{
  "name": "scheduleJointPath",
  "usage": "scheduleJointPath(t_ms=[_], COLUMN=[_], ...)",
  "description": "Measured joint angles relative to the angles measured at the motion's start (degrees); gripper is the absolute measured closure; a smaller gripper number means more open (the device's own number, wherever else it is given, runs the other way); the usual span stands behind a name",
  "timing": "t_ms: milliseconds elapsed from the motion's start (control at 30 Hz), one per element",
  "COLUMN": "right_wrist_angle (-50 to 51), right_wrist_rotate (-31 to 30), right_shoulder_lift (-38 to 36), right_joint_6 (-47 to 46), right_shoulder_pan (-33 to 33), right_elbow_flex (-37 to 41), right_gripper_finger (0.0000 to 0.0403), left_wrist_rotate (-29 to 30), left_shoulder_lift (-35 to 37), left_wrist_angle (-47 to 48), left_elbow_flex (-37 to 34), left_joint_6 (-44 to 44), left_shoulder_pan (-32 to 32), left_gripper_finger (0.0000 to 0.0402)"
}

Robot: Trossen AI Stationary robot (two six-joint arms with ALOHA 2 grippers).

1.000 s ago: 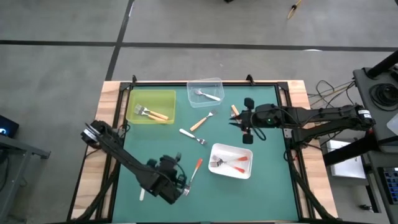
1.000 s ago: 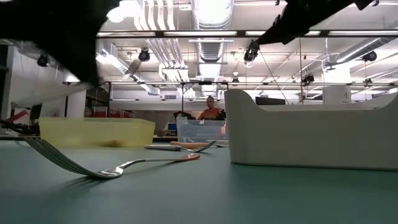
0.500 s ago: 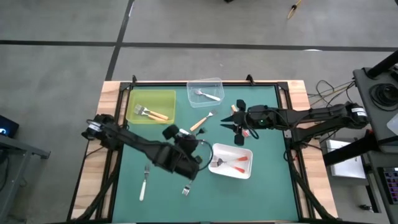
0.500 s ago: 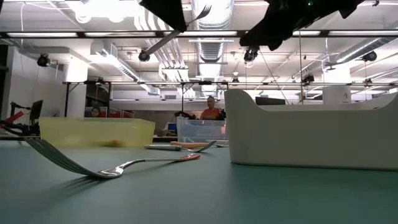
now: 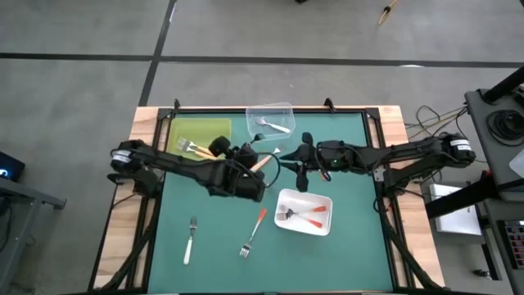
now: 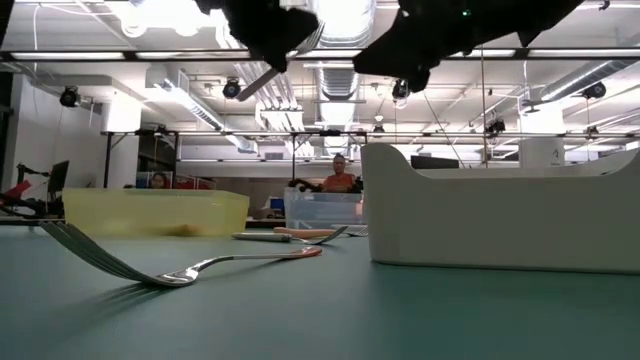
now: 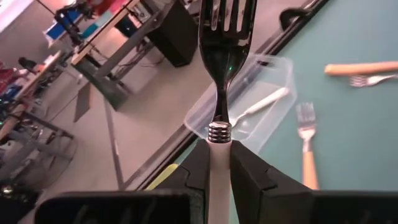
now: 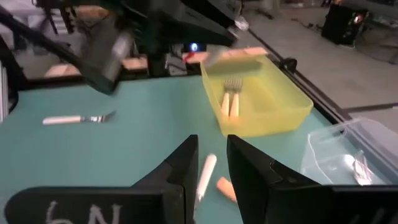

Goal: Sort silverware by color (type)
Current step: Put the white fork into the transparent bin

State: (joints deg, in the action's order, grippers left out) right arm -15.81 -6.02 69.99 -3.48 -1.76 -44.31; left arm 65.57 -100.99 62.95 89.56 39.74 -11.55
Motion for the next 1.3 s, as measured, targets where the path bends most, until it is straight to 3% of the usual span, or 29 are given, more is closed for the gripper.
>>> scheduleJointPath(t_ms=[267, 467, 633, 933, 1300], right_wrist_angle=[-4.9, -6.7, -12.7, -23.4, -23.4], right_wrist_rotate=[-2.0, -7.8, -8.2, -12.1, -11.6], right_shoulder_lift=[4.8, 4.8, 3.9, 4.1, 5.4], right_joint_6=[-0.6, 0.5, 4.2, 11.9, 13.4], right_shoulder_pan=[0.0, -0.2, -0.7, -1.9, -4.9], right_elbow_flex=[0.0, 0.0, -0.1, -0.2, -2.7], right_gripper_finger=[0.0329, 0.0322, 0.0303, 0.0238, 0.0219], left_wrist_rotate=[-8.6, -14.4, -15.3, -15.2, -17.7], left_shoulder_lift=[11.0, 20.1, 21.2, 16.3, 7.7], left_wrist_angle=[-17.1, -45.8, -68.8, -85.7, -86.0], left_elbow_flex=[-15.5, -31.0, -39.3, -40.5, -32.5], left_joint_6=[-12.1, -20.2, -25.8, -29.4, -34.8], left_shoulder_pan=[5.0, 8.8, 10.3, 11.3, 11.3], left_gripper_finger=[0.038, 0.038, 0.038, 0.038, 0.0375])
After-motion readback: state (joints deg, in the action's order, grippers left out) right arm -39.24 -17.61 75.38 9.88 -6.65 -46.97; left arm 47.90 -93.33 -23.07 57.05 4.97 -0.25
